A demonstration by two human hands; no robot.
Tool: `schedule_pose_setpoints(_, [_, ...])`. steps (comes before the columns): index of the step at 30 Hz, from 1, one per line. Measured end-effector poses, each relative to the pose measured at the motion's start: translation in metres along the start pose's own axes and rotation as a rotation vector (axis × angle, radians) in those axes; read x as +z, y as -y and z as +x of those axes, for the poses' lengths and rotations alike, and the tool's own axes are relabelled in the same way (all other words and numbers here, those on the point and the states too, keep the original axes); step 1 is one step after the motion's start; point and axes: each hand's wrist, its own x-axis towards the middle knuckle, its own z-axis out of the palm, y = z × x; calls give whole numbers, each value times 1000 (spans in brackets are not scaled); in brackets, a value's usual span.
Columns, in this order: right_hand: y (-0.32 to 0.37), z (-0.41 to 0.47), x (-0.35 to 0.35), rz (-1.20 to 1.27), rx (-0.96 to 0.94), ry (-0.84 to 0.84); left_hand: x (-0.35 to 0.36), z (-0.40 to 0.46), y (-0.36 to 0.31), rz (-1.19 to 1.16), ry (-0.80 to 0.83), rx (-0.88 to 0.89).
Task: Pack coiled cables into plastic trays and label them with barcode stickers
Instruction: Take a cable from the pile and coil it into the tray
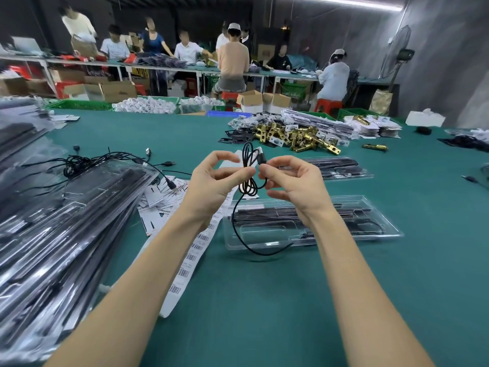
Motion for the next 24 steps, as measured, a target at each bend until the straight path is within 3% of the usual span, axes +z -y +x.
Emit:
schedule_pose_setpoints(6, [-6, 0, 11, -6, -66, -30, 1, 1, 1, -119, -29, -12])
schedule_pose_setpoints(11, [-6, 0, 13, 37, -70, 59, 1, 1, -3, -264, -60, -38])
schedule_pose_setpoints(16, [-8, -2, 13, 99, -39, 133, -2, 1, -8, -356, 3, -114])
schedule_pose_setpoints(20, [-9, -2, 20, 107, -79, 74, -1, 0, -7, -451, 65, -138])
schedule_pose_setpoints(24, [-7, -2, 17, 122, -136, 51, -4, 2, -6, -234, 96, -63])
